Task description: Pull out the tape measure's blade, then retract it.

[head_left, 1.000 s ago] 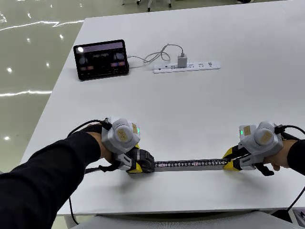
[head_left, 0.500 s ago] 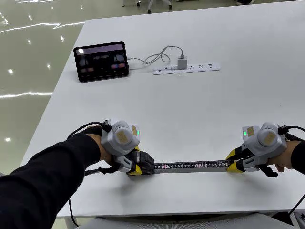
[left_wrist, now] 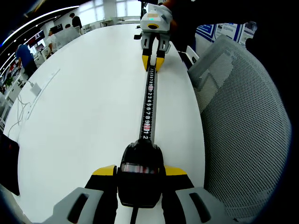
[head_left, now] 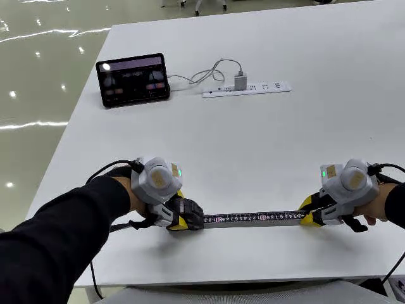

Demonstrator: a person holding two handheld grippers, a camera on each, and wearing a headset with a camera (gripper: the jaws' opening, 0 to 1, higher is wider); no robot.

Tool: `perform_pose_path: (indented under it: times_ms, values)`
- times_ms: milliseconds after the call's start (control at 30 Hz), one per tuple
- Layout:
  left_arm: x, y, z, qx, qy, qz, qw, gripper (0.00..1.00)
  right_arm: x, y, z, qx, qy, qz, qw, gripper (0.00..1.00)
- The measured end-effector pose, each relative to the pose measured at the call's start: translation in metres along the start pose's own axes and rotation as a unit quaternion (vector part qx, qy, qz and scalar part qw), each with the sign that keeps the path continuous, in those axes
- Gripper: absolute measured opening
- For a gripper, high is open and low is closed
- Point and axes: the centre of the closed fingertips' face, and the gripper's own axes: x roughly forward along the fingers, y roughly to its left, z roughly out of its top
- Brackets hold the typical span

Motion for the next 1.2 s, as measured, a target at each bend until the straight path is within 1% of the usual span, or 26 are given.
perform_pose_path:
  times_ms: [100, 167, 367, 533, 633, 833, 933, 1000, 1033, 1067, 1200]
  values:
    - [0.0021, -0.0016, 0.0018, 0.009, 0.006, 0.002, 0.9999, 0.32, -0.0006, 0.0007, -0.0002, 0.002, -0.001, 0.001, 1.0, 0.11]
    - [0.0018, -0.001, 0.0012, 0.01, 0.007, 0.001, 0.9999, 0.32, -0.0008, 0.0011, -0.0001, 0.002, -0.001, 0.001, 1.0, 0.11]
    - [0.0024, -0.0005, 0.0012, 0.009, 0.005, 0.001, 0.9999, 0.32, -0.0011, 0.0014, -0.0008, 0.007, -0.001, 0.002, 1.0, 0.11]
    - [0.0025, -0.0003, 0.0014, 0.009, 0.007, 0.0, 0.9999, 0.32, -0.001, 0.0012, -0.0016, 0.004, -0.001, 0.003, 1.0, 0.11]
    - [0.0026, -0.0008, 0.0017, 0.012, 0.01, 0.001, 0.9999, 0.32, -0.0009, 0.0015, -0.0012, 0.008, -0.004, 0.003, 1.0, 0.11]
    - [0.0023, -0.0005, 0.002, 0.009, 0.006, 0.001, 0.9999, 0.32, -0.0013, 0.0024, -0.0013, 0.002, -0.001, 0.006, 1.0, 0.11]
    - [0.0022, -0.001, 0.0027, 0.019, 0.006, 0.002, 0.9998, 0.32, -0.0008, 0.0029, -0.0013, -0.002, 0.0, 0.005, 1.0, 0.11]
    - [0.0021, -0.0008, 0.0031, 0.024, 0.002, 0.005, 0.9997, 0.32, -0.0008, 0.003, -0.0012, -0.003, 0.003, 0.005, 1.0, 0.12]
    - [0.0021, -0.0004, 0.0033, 0.021, 0.0, 0.007, 0.9998, 0.33, -0.0007, 0.0029, -0.0012, -0.004, 0.003, 0.004, 1.0, 0.12]
    - [0.0019, 0.0004, 0.0037, 0.012, -0.007, 0.012, 0.9998, 0.33, -0.0006, 0.003, -0.0011, -0.003, 0.003, 0.003, 1.0, 0.12]
    - [0.0012, 0.0009, 0.0049, 0.007, -0.019, 0.024, 0.9995, 0.33, -0.0007, 0.0035, -0.0011, -0.004, 0.002, -0.005, 1.0, 0.13]
